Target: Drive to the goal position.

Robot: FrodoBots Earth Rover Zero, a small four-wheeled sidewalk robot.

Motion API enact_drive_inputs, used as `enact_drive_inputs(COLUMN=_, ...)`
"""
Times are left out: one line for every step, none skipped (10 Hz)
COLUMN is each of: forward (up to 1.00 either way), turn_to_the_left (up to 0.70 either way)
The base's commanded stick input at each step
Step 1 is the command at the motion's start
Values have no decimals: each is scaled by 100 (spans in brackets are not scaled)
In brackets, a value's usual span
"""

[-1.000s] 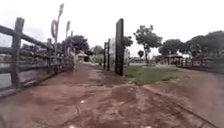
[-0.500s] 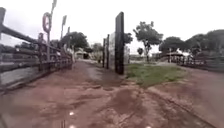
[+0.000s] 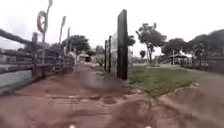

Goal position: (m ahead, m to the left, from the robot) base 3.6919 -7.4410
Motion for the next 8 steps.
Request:
enact_drive_inputs(forward=100, turn_to_the_left=3)
enact_drive_inputs(forward=100, turn_to_the_left=3)
enact_drive_inputs(forward=83, turn_to_the_left=2)
enact_drive_inputs(forward=0, turn_to_the_left=-5)
enact_drive_inputs(forward=0, turn_to_the_left=-57)
enact_drive_inputs(forward=0, turn_to_the_left=-100)
enact_drive_inputs(forward=0, turn_to_the_left=-100)
enact_drive_inputs(forward=0, turn_to_the_left=-100)
